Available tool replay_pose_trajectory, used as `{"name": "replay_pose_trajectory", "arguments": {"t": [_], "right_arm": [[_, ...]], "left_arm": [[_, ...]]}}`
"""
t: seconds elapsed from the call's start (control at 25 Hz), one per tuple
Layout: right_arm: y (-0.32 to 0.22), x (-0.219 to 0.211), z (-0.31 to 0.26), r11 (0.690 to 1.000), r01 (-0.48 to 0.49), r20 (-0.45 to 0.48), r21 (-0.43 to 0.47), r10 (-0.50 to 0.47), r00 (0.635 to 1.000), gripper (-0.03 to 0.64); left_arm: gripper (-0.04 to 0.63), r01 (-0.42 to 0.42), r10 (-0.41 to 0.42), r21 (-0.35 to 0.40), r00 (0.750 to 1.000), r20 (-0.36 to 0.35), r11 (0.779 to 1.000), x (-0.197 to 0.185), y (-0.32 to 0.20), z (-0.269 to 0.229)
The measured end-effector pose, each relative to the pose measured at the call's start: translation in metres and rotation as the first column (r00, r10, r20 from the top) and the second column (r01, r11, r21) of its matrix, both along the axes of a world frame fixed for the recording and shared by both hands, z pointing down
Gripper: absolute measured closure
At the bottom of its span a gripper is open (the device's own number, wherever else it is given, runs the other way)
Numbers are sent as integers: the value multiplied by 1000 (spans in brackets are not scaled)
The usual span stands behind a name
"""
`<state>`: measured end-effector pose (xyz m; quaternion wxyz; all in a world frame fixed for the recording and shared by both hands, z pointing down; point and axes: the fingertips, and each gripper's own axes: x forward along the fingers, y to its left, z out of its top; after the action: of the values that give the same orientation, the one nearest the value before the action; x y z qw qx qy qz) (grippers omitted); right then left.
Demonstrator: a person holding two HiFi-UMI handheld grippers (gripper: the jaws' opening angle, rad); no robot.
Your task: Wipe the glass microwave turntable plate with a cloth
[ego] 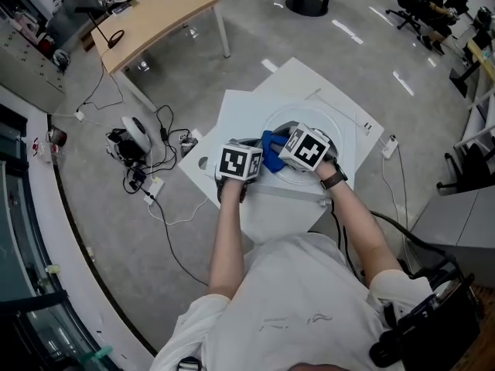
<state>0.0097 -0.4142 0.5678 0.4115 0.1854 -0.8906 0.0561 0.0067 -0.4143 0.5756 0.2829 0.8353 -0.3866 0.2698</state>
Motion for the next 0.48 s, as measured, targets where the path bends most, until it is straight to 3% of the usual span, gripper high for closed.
{"name": "replay_pose_trajectory", "arguments": {"t": [0.28,0.48], "right_arm": [[-58,10,-2,996,-77,-26,47,78,997,540],[-94,58,-1,981,-184,-65,60,187,980,540]], "left_arm": [[594,7,-8,23,999,41,1000,-3,0,1],[594,16,-17,31,999,49,999,-2,0,3]]}}
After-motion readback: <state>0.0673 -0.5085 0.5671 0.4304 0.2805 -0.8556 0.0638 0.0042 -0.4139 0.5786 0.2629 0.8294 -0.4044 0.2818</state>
